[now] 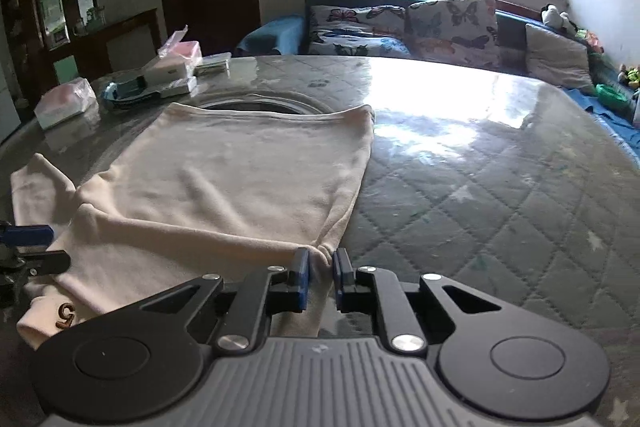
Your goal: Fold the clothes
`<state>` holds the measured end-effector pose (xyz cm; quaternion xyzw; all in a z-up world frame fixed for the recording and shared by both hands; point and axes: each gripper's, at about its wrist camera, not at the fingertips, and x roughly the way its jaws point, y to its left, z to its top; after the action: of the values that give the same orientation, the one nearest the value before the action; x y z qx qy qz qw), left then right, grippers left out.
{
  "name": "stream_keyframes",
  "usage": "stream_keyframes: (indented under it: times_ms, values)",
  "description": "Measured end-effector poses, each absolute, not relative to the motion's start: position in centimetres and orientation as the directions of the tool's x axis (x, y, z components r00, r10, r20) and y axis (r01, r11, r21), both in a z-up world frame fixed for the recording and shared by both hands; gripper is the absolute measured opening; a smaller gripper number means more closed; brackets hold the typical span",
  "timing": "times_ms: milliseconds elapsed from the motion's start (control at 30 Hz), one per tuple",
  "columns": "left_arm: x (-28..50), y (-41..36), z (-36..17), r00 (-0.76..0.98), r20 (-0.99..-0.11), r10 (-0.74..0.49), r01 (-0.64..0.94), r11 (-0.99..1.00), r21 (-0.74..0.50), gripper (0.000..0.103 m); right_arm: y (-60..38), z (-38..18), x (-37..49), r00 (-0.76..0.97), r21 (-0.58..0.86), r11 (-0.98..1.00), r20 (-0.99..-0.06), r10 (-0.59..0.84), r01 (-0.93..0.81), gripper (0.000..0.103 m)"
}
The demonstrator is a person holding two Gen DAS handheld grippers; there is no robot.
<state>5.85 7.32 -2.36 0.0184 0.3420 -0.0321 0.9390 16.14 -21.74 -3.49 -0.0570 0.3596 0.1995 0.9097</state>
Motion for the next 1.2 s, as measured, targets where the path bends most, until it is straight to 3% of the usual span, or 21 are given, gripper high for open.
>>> stream_keyframes:
  times_ms: [233,300,767,1000,1167,1200]
  values:
    - [5.4,7.8,-1.7,0.777,-0.628,-0.039,0.056,0.998,0.008,0.049,-22.2,-2.9,15.7,0.67,0.041,0.907,-0.661,0.339,-0.418,0.032]
    - [5.3,8.0,-1.7,0.778,-0.628,-0.032,0.046,0.999,0.007,0.049,-21.7,-2.3,15.1,0.668,0.033,0.892,-0.651,0.362,-0.452,0.048]
    - [3.6,12.7,-1.9,0.767,-0.636,0.084,-0.109,0.994,0.001,0.052,-18.2,-3.8,13.6,0.599,-0.001,0.82,-0.684,0.417,-0.572,0.065]
    - [3.5,17.4,-1.3,0.756,-0.614,0.226,-0.284,0.959,0.003,0.056,-14.5,-3.2,13.4,0.562,-0.011,0.76,-0.679,0.471,-0.65,0.08]
    - [4.3,21.5,-0.9,0.713,-0.611,0.343,-0.44,0.898,-0.009,0.056,-11.3,-3.9,13.6,0.528,-0.005,0.727,-0.691,0.494,-0.687,0.083]
    - [4.5,22.3,-1.0,0.704,-0.612,0.359,-0.464,0.886,-0.014,0.056,-10.7,-4.1,13.6,0.522,-0.006,0.723,-0.695,0.494,-0.691,0.089]
